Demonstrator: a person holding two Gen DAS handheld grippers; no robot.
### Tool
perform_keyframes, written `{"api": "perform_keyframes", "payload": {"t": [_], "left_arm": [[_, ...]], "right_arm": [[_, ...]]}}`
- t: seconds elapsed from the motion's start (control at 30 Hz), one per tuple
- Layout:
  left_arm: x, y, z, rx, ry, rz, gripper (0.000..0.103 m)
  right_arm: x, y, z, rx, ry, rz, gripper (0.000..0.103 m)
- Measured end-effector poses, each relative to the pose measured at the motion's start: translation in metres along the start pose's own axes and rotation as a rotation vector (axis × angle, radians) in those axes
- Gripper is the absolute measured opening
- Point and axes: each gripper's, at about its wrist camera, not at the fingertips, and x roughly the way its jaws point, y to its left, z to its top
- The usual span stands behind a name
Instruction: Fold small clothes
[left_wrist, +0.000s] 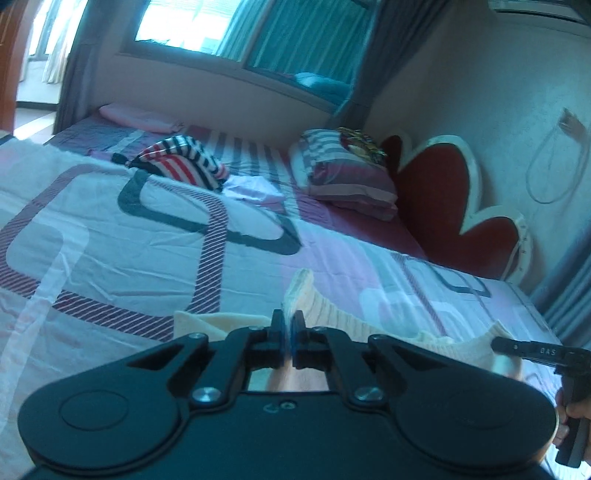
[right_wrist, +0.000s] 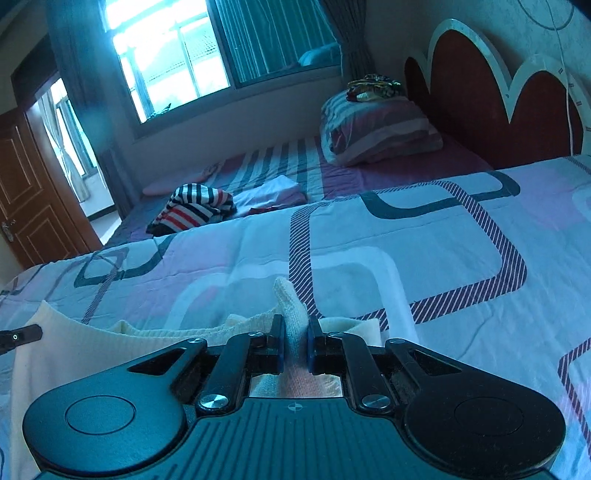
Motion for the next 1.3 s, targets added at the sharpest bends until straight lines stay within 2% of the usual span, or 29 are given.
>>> {"api": "perform_keyframes", "payload": {"t": [0.33,0.47,0.5,0.57,0.67,0.73,0.77,0.9,0.93,1.1,1.3], "left_arm": [[0.031,0.010,-0.009,-0.041,0.007,0.088,0.002],[0.032,0.009,-0.010,-0.035,-0.003,0.094,0.002],[0.034,0.009,-0.012,-0.031,0.001,0.109,0.002],[0.044,0.011,-0.018,-0.026,0.070,0.143,0.003],[0.040,0.010,-0.020,-0.021,0.068,0.154,0.008],[0.037,0.007,-0.018,-0.002,0.068,0.159,0.023],[0.035,0.005,-0.018,0.011,0.067,0.163,0.026],[0.026,-0.001,-0.016,0.030,0.050,0.186,0.062],[0.022,-0.003,-0.016,0.034,0.034,0.198,0.067],[0.007,-0.017,-0.010,0.085,-0.024,0.229,0.067],[-0.011,-0.044,-0.009,0.141,-0.027,0.179,0.067]], "right_arm": [[0.043,-0.010,-0.003,0.027,0.023,-0.087,0.010],[0.046,-0.010,-0.004,0.025,0.010,-0.100,0.004],[0.047,-0.008,-0.005,0.013,0.018,-0.101,0.004],[0.055,-0.007,-0.008,-0.010,0.058,-0.114,0.005],[0.052,-0.010,-0.008,0.002,0.060,-0.116,0.006],[0.044,-0.010,-0.005,0.001,0.040,-0.122,0.007],[0.039,-0.010,-0.003,-0.002,0.027,-0.124,0.007],[0.021,-0.004,0.002,-0.008,0.001,-0.094,0.008],[0.017,0.000,0.001,-0.021,0.001,-0.085,0.008],[0.007,0.025,-0.004,-0.087,0.014,-0.021,0.008],[0.004,0.062,-0.023,-0.183,0.051,0.050,0.008]]}}
